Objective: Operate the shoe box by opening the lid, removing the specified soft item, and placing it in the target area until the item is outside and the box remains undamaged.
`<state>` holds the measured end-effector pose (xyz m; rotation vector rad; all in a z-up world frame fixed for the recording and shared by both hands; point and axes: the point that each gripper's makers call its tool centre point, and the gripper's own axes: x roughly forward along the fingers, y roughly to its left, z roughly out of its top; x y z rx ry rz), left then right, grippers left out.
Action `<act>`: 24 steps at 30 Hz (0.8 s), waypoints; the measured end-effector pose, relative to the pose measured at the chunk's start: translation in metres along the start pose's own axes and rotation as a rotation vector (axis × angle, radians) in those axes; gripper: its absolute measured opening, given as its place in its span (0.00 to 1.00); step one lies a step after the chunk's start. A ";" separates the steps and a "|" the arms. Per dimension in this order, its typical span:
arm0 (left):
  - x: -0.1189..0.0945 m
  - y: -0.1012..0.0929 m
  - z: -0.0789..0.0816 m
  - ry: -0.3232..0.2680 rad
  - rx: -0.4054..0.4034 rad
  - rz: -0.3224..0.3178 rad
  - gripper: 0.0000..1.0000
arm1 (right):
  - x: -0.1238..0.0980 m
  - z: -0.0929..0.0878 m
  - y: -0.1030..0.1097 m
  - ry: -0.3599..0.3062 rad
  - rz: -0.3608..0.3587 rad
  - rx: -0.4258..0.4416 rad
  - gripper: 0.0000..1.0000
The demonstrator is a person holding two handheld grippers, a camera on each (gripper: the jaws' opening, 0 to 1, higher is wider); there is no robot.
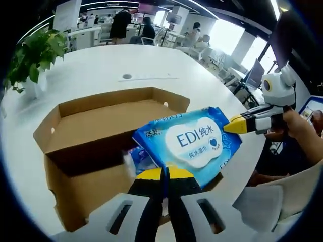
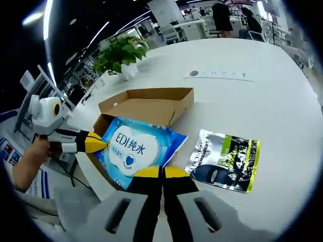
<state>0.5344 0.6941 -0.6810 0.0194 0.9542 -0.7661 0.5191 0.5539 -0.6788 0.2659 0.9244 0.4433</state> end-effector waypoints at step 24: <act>0.033 -0.068 0.040 -0.017 0.018 -0.058 0.00 | -0.049 0.005 -0.068 -0.006 -0.064 0.023 0.00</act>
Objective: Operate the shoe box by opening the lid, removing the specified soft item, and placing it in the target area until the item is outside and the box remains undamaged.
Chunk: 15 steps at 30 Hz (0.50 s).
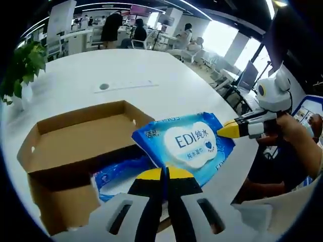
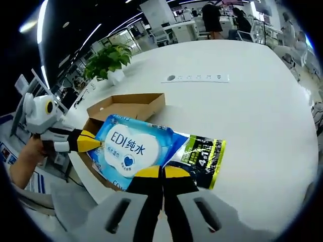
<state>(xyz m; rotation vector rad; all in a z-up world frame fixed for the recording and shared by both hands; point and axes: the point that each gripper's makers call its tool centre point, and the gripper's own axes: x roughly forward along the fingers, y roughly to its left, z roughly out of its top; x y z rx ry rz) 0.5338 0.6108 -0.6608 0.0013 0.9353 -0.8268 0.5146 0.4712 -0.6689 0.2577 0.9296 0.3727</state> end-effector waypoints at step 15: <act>0.026 -0.034 0.012 -0.005 0.030 -0.037 0.00 | -0.021 -0.001 -0.029 0.001 -0.041 0.007 0.00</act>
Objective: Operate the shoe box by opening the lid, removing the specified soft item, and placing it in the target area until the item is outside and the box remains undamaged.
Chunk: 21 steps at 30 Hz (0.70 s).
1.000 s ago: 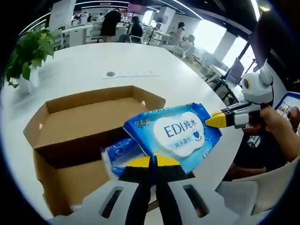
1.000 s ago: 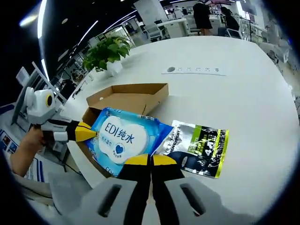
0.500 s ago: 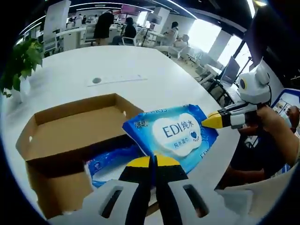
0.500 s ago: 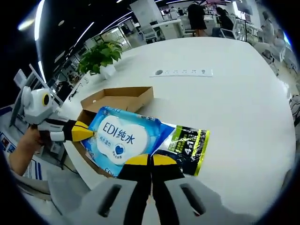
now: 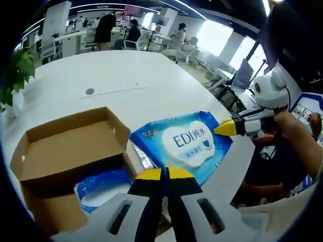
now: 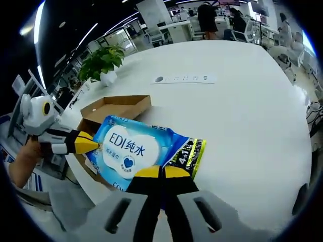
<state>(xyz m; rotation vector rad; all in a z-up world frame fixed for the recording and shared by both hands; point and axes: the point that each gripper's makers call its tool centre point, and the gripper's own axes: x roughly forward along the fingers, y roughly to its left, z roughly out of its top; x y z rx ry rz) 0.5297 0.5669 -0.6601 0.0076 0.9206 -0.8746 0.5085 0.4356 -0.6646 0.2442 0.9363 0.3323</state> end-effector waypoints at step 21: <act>0.044 0.011 -0.007 0.067 0.062 0.003 0.00 | 0.032 -0.008 -0.035 0.024 -0.024 0.009 0.00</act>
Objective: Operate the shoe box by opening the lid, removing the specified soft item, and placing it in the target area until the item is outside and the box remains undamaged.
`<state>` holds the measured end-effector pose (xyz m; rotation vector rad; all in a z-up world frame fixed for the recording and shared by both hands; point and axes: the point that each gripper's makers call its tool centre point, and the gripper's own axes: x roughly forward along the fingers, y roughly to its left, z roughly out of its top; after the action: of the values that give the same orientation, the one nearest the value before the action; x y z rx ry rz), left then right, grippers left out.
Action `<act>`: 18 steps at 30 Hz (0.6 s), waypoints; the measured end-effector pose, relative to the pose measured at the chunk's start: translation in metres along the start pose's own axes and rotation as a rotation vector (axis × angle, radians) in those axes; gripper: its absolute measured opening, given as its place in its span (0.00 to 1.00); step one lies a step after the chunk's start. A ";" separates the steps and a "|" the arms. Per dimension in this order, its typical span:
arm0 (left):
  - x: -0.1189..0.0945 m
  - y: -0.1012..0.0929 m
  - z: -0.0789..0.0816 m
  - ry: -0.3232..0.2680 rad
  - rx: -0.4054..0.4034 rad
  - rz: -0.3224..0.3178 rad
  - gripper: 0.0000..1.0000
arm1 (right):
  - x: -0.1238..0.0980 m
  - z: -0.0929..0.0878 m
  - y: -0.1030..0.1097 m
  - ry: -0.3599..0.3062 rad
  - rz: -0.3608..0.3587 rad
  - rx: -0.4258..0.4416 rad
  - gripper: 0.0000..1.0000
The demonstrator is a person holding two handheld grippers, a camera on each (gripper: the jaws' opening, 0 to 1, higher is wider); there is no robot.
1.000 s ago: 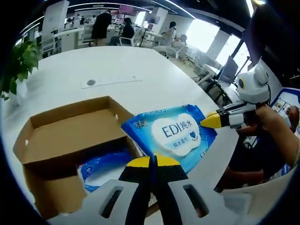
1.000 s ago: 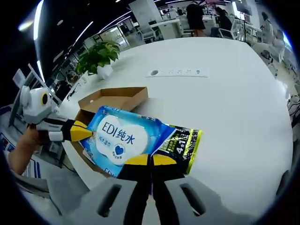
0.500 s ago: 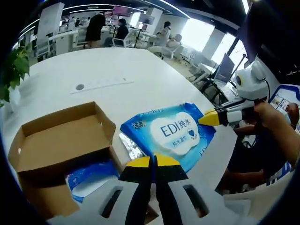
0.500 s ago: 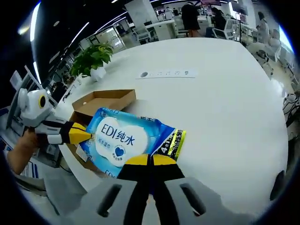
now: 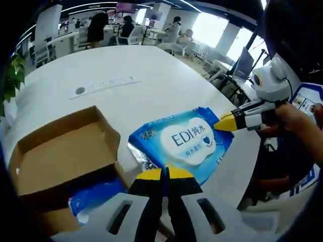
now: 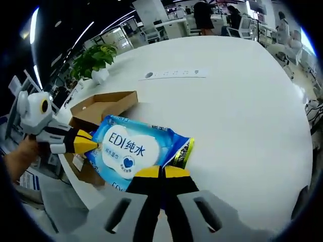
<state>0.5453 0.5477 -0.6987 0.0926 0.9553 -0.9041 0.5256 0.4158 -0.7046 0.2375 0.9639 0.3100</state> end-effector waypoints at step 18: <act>0.033 0.007 -0.012 0.123 0.152 0.034 0.00 | 0.029 -0.008 -0.024 0.003 -0.028 0.011 0.00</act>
<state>0.5512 0.5371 -0.7322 0.2964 0.9951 -0.9476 0.5380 0.4051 -0.7394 0.2331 0.9710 0.2792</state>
